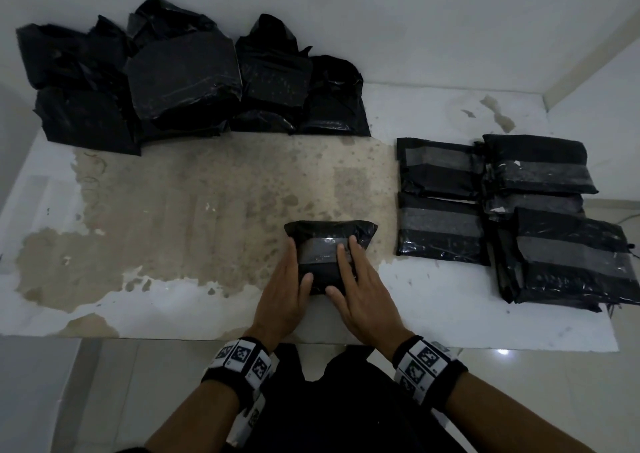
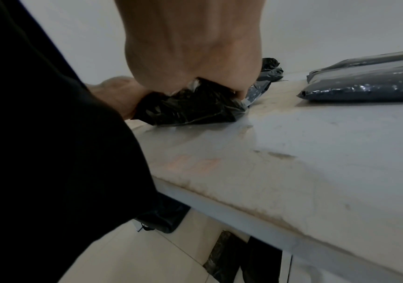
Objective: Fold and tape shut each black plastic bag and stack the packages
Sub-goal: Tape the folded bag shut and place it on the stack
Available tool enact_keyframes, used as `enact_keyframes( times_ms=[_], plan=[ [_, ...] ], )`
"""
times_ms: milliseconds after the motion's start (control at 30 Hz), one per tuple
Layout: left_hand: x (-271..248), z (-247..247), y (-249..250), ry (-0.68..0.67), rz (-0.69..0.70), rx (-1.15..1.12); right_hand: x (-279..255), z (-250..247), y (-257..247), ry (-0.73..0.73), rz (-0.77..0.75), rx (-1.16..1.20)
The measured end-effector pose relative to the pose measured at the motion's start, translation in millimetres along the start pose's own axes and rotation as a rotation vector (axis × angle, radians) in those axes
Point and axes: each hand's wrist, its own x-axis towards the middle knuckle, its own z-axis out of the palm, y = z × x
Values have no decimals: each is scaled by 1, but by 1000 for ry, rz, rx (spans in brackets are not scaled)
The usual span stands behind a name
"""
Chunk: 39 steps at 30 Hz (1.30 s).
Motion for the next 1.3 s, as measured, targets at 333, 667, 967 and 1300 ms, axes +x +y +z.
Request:
enact_keyframes(
  times_ms=[333, 667, 967, 1300],
  plan=[
    [-3, -11, -21, -139, -16, 437, 2, -4, 0, -22, -6, 10],
    [-1, -10, -11, -161, -98, 423, 2, -3, 4, -51, 114, 295],
    [1, -6, -14, -94, -101, 382, 10, -4, 16, 20, 289, -73],
    [18, -11, 14, 182, -247, 130, 18, -11, 8, 107, 484, 170]
  ],
)
